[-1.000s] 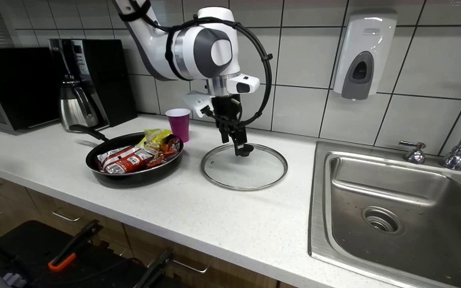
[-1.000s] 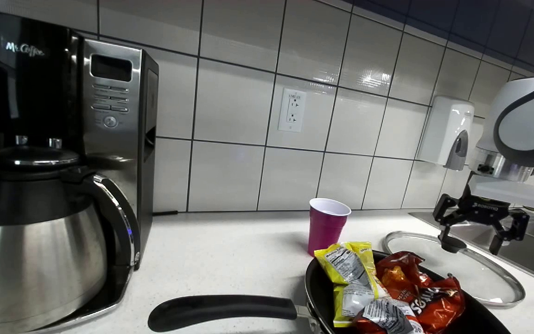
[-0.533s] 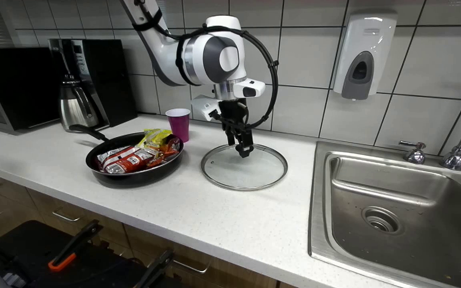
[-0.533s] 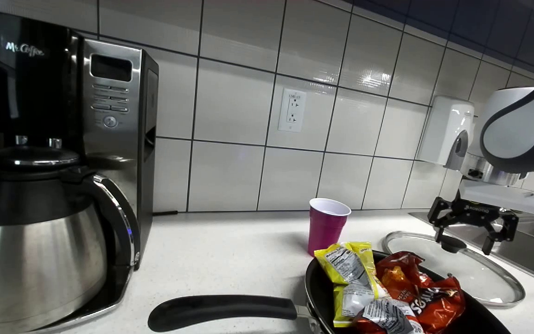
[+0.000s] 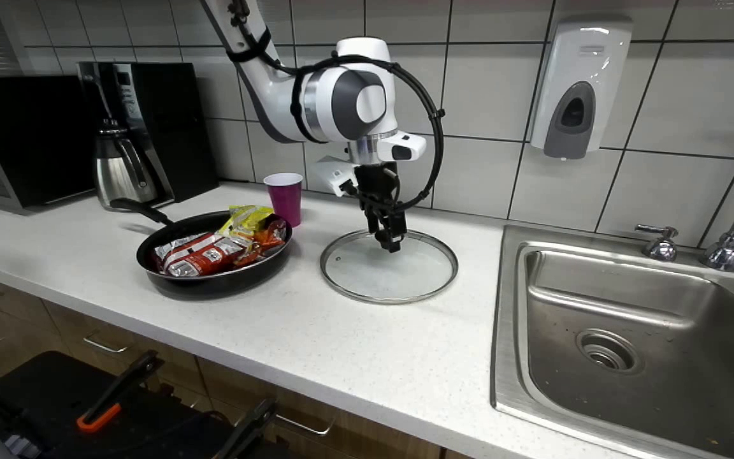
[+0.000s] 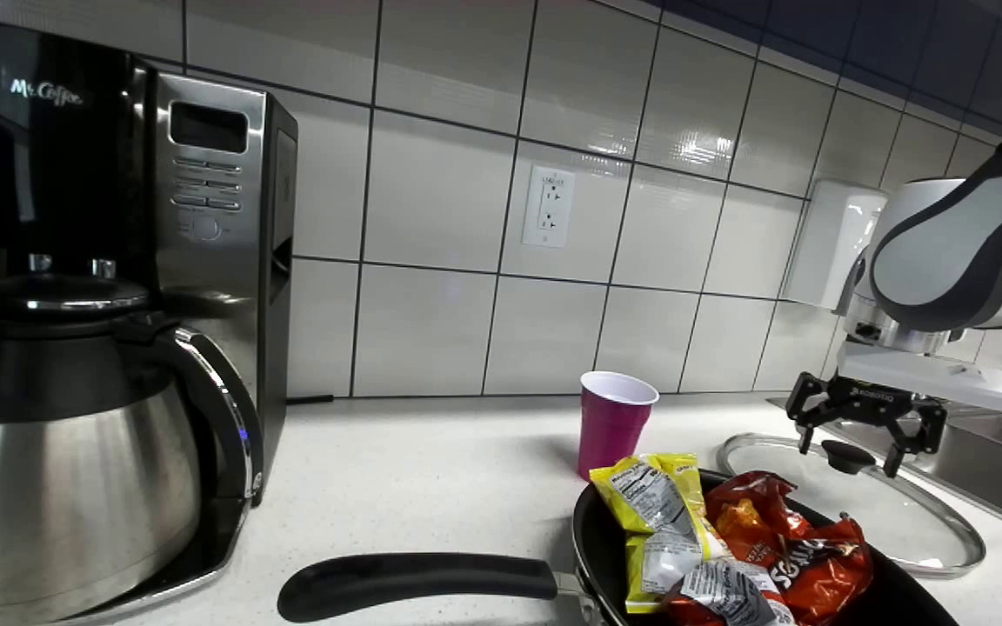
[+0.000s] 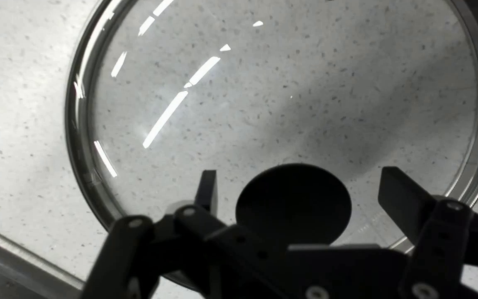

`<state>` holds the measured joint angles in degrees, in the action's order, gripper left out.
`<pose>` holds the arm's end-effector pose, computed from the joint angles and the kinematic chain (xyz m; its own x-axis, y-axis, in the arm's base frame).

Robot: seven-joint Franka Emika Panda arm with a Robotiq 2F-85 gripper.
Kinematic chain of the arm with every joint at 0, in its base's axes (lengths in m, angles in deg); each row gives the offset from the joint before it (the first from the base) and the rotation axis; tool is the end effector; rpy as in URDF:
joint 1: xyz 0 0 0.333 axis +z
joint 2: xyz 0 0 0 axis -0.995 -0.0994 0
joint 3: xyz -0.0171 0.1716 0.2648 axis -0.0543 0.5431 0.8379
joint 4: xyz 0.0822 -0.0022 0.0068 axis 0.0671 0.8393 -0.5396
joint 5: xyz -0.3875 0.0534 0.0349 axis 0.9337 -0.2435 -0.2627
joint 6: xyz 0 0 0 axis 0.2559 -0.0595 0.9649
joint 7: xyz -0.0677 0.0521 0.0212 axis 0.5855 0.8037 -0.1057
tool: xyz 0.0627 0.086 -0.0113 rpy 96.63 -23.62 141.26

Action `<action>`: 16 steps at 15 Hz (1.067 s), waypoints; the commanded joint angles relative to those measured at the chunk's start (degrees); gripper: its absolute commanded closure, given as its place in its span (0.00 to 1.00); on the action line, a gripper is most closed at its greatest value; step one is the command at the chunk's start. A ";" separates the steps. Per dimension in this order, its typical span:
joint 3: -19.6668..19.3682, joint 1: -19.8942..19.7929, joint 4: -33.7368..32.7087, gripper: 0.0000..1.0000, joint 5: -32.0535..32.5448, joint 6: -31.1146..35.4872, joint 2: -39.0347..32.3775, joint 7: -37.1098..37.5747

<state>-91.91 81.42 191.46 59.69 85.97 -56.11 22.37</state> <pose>0.5550 -0.1309 0.2139 0.7419 -0.6566 0.1358 -0.6660 -0.7452 0.0349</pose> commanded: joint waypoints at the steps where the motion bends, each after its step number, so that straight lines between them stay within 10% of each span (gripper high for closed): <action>1: -0.99 1.08 -2.99 0.00 -1.80 -1.90 -1.61 -1.08; 2: -1.02 1.14 -3.11 0.25 -1.94 -1.78 -1.71 -1.04; 7: -1.63 1.57 -2.06 0.58 -1.74 -1.17 -0.71 -1.09; 16: -2.60 2.86 1.95 0.61 -0.71 -0.76 4.15 -1.10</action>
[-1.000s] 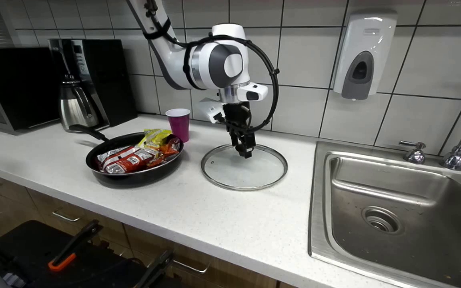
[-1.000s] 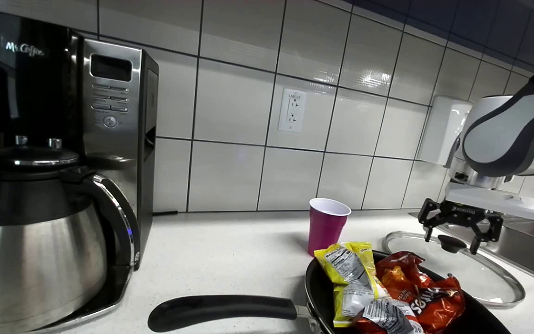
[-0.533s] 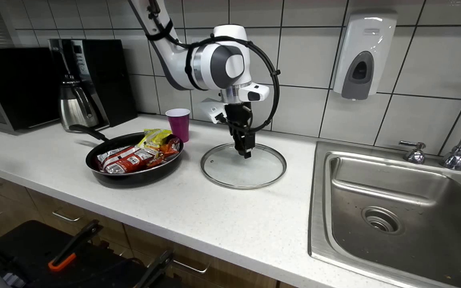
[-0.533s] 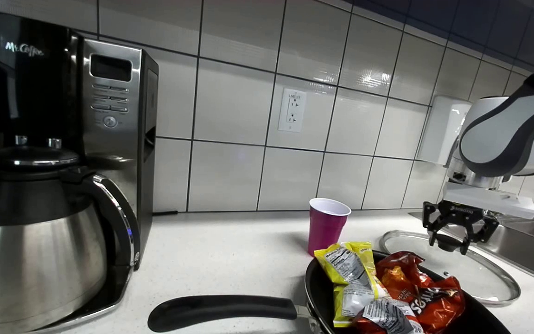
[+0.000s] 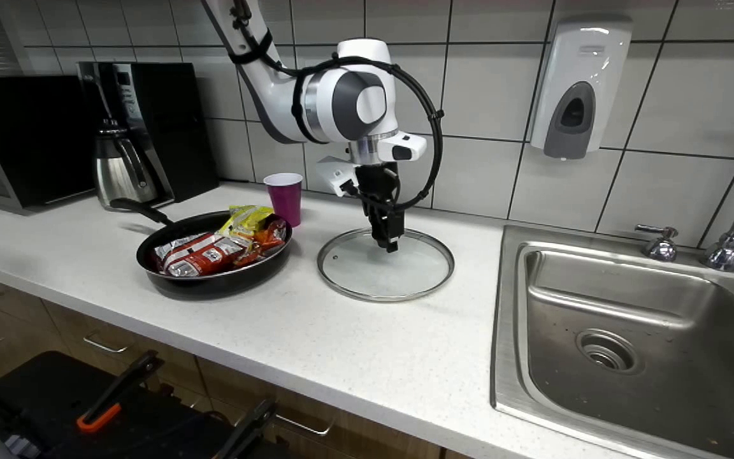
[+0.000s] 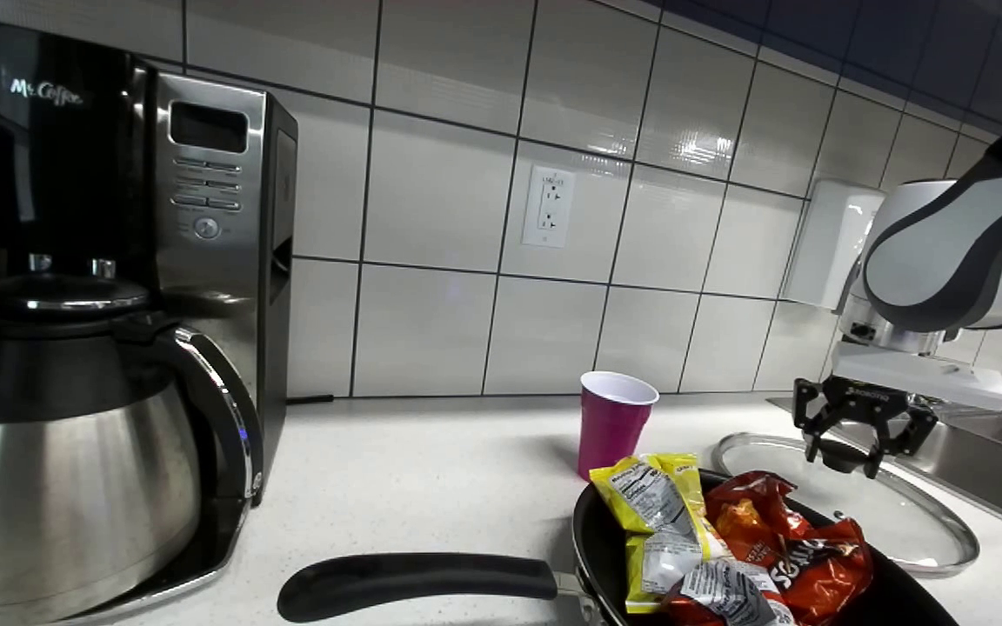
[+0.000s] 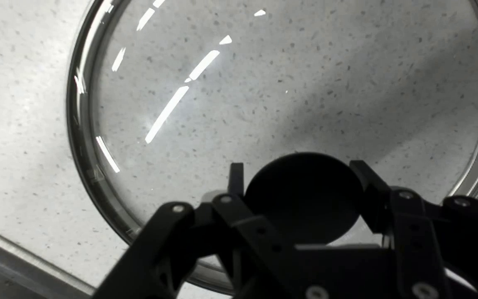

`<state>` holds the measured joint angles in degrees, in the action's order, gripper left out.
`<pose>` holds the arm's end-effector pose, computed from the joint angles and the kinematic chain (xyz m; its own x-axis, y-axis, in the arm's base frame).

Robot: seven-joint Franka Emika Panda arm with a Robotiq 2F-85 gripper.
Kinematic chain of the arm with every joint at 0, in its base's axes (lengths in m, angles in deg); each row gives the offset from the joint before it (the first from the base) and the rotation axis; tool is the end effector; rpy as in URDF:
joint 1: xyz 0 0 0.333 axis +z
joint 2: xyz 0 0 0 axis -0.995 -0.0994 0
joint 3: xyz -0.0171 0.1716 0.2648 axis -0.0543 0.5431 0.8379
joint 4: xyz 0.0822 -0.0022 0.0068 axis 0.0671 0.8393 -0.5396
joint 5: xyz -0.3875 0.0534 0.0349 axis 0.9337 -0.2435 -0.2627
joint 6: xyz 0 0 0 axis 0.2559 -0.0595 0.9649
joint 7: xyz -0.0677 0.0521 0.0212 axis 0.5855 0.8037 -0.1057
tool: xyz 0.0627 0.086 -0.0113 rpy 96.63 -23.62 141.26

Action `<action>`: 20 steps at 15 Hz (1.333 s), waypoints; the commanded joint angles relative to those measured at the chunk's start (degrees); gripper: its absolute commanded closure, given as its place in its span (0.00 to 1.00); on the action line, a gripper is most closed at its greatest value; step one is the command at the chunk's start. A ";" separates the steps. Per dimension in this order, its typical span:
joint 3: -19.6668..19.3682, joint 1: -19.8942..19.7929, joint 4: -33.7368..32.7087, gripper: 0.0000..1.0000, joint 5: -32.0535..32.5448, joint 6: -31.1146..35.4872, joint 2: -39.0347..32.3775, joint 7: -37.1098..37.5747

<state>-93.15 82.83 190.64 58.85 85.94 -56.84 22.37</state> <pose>0.5593 -0.1305 0.2130 0.7371 -0.6610 0.1404 -0.6709 -0.7407 0.0356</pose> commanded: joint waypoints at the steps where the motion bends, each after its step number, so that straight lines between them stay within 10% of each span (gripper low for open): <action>1: -1.55 1.73 3.31 0.61 0.30 -0.76 5.56 -0.96; 20: -2.01 3.87 13.94 0.61 13.41 -1.42 21.02 7.97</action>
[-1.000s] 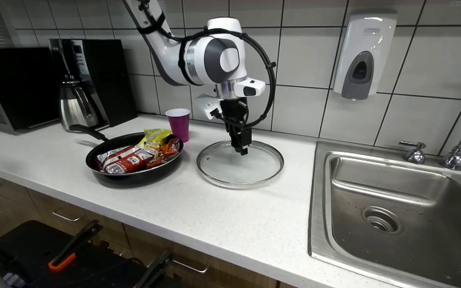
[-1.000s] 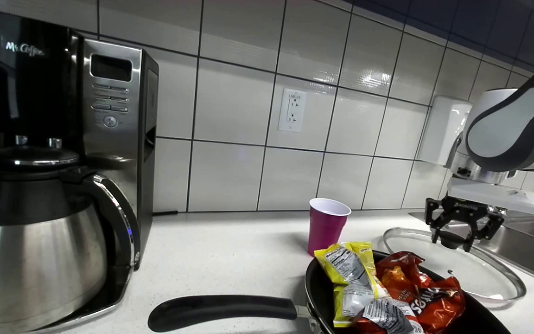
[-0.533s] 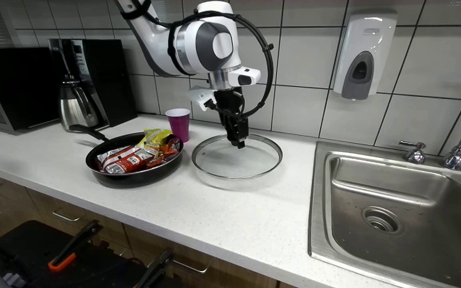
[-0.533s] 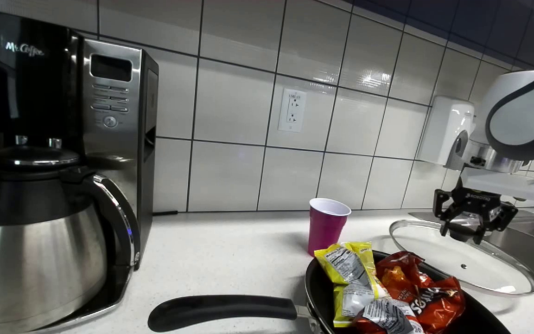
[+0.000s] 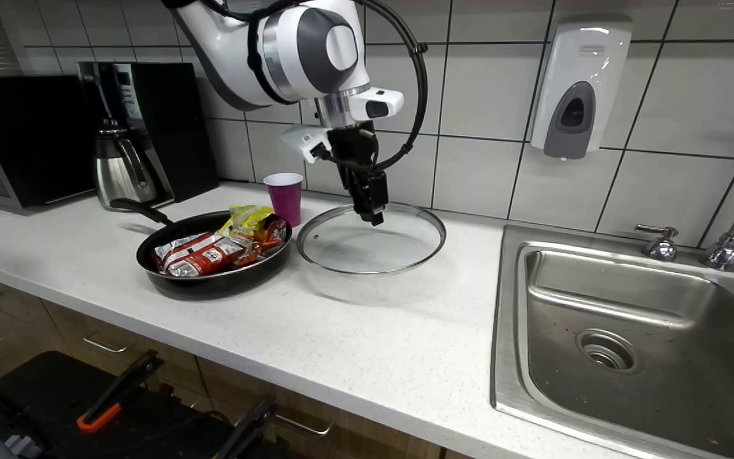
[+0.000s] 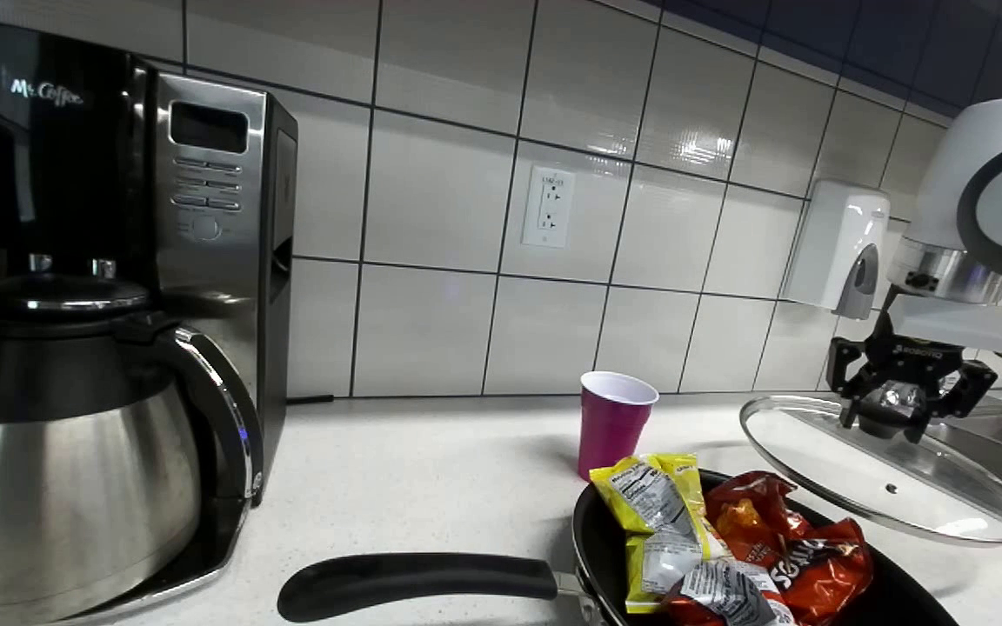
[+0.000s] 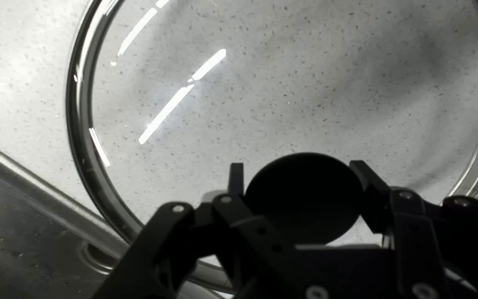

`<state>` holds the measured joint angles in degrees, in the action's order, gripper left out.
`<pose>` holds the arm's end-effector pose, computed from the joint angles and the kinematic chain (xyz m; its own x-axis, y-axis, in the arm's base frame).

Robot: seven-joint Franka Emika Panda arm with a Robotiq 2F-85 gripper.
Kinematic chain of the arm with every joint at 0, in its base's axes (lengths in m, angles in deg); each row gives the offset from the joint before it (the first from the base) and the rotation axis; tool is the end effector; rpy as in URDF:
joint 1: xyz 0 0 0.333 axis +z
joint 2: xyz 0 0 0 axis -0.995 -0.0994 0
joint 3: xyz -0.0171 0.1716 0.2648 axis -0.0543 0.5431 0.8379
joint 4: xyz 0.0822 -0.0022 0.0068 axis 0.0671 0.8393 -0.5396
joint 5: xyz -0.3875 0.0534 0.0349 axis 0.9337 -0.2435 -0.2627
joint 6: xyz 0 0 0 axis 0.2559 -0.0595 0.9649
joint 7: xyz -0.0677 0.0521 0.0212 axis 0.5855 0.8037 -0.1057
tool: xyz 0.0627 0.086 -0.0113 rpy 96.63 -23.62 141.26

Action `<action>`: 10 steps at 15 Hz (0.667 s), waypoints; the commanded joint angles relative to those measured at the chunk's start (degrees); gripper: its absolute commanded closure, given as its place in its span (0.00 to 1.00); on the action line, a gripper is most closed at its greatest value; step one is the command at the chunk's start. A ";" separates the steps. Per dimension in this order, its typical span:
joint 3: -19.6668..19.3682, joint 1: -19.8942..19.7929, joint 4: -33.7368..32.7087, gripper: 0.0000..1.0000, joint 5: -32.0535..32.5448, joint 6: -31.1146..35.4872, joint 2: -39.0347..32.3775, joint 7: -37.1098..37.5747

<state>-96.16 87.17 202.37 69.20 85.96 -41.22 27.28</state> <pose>0.5116 -0.1015 0.2812 0.7758 -0.5922 0.2176 -0.6138 -0.7883 0.0427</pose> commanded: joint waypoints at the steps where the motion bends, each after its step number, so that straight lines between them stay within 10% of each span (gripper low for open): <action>1: 1.36 -0.61 2.55 0.61 3.59 -1.52 6.07 3.60; 10: 6.25 -1.68 5.27 0.61 3.21 -2.40 11.67 5.10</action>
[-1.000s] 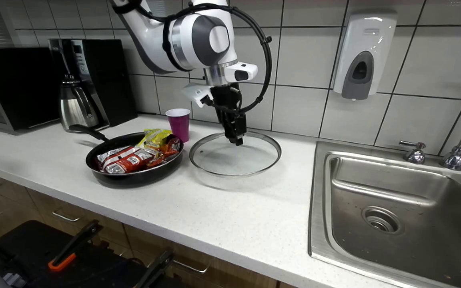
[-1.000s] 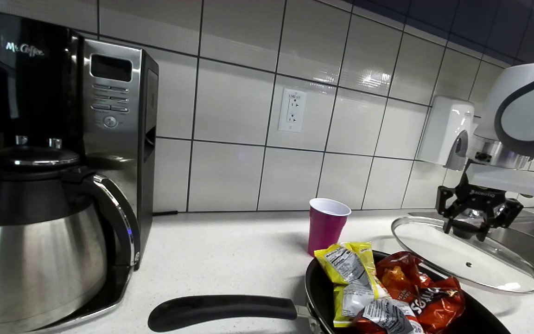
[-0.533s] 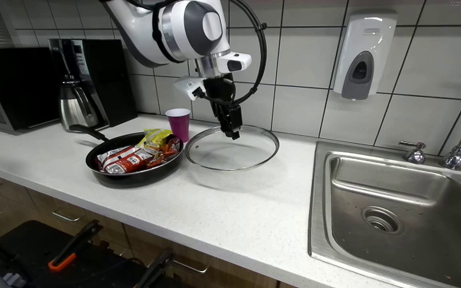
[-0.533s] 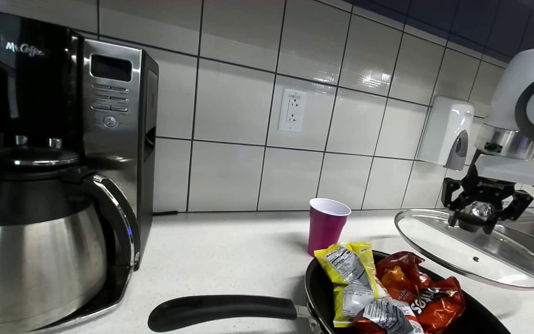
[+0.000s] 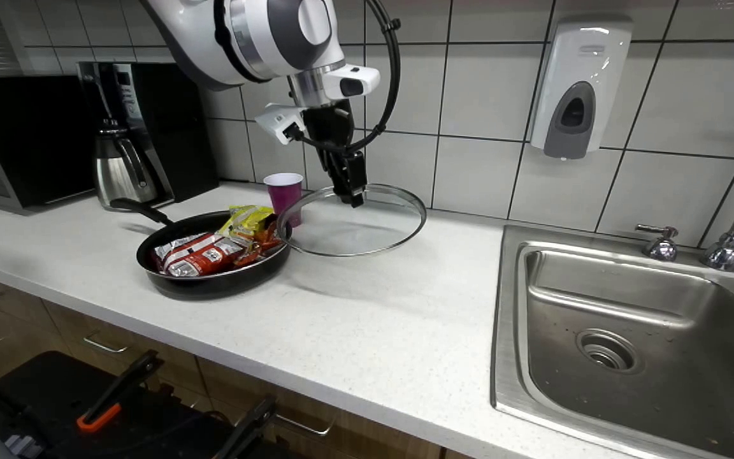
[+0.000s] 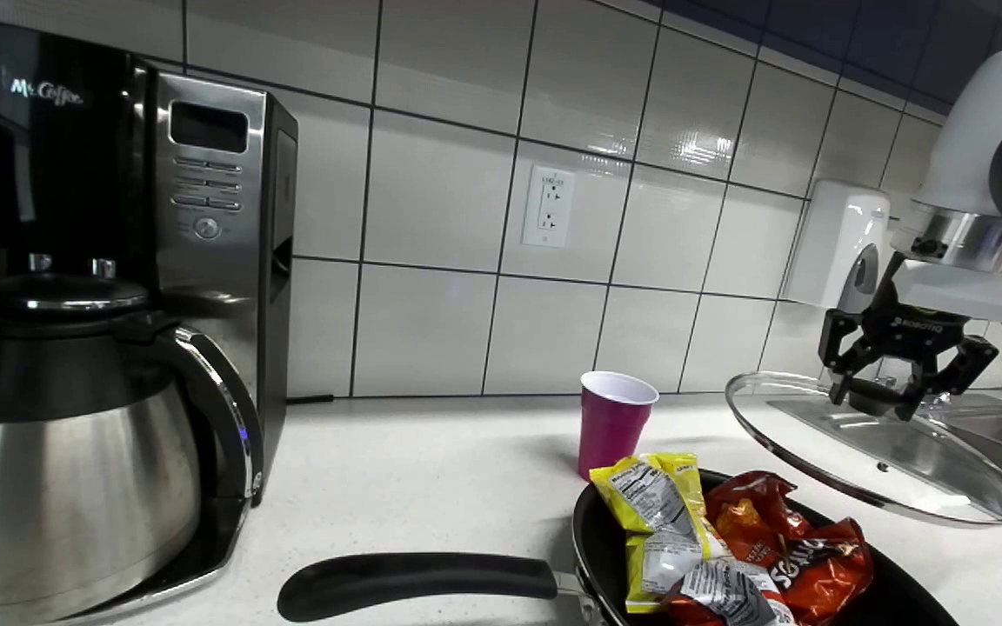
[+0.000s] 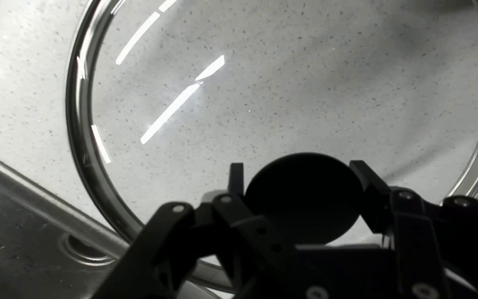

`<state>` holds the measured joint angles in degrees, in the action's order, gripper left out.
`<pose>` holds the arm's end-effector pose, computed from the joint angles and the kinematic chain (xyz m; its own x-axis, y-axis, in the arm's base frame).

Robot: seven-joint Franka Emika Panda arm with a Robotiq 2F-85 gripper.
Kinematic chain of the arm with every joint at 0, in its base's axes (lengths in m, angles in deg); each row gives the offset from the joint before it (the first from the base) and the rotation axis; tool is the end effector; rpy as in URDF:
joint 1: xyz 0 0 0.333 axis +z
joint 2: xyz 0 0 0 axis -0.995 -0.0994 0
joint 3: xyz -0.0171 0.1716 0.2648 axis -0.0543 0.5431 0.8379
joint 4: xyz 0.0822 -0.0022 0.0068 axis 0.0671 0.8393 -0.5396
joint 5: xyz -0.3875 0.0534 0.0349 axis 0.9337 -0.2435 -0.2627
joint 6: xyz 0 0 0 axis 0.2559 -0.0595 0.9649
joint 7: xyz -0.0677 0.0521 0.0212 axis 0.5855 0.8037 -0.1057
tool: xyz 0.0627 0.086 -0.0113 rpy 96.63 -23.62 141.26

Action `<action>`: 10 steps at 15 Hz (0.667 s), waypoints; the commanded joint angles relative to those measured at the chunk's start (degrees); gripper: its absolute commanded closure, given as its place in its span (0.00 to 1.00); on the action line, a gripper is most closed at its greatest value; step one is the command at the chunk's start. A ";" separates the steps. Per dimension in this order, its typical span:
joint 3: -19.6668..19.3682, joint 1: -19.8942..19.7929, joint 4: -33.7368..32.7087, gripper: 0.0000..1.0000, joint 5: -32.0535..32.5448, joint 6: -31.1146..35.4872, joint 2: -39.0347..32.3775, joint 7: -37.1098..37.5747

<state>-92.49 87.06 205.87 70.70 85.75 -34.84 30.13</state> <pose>0.4997 -0.0658 0.3112 0.7827 -0.5703 0.2494 -0.5889 -0.8082 -0.0002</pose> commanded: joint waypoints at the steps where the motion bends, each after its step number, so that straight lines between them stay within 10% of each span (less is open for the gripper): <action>1: 3.22 -1.65 2.13 0.61 1.86 -2.37 5.91 2.69; 10: 10.72 -1.33 4.46 0.61 1.73 -5.34 9.41 8.13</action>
<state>-85.06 86.68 209.48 70.71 83.39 -29.51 34.49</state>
